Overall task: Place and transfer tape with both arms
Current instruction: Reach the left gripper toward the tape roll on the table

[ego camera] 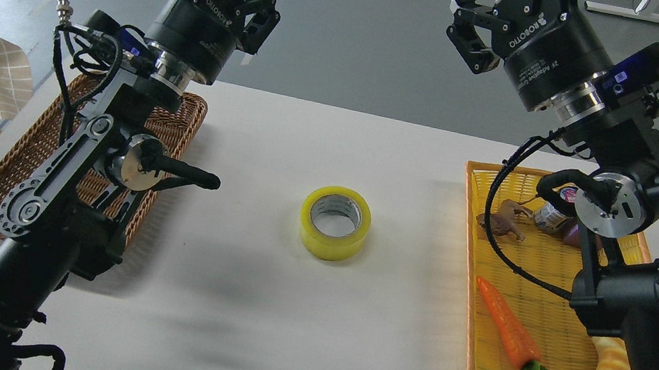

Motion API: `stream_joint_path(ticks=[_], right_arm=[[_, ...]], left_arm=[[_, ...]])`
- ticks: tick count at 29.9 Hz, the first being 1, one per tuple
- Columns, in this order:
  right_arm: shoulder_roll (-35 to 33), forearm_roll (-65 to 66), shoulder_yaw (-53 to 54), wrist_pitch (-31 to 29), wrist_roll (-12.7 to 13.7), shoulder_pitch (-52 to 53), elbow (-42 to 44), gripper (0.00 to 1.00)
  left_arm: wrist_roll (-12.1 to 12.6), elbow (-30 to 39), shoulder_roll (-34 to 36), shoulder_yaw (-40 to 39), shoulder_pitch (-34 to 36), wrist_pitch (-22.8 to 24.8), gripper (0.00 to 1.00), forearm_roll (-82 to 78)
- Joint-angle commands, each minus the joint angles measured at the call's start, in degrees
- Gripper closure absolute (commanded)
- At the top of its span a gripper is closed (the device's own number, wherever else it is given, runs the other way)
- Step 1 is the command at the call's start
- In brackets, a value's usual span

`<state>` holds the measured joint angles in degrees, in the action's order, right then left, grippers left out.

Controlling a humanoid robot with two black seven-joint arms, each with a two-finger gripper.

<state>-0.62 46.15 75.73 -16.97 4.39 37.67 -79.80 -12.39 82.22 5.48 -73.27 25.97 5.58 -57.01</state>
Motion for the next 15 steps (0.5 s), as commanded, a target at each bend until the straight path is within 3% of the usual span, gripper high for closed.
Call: stream_joint_path(ticks=[1, 10, 15], right_arm=[[0.62, -0.09, 0.03, 0.00, 0.00, -0.23, -0.18, 0.00], [0.62, 0.08, -0.50, -0.08, 0.09, -0.23, -0.18, 0.00], [0.62, 0.08, -0.32, -0.08, 0.00, -0.40, -0.18, 0.00]], left_arm=[[0.08, 0.05, -0.20, -0.12, -0.05, -0.04, 0.02, -1.70], [0.00, 0.14, -0.29, 0.14, 0.04, -0.66, 0.02, -3.45], [0.00, 0.23, 0.85, 3.21, 0.83, -5.84, 0.02, -18.26]])
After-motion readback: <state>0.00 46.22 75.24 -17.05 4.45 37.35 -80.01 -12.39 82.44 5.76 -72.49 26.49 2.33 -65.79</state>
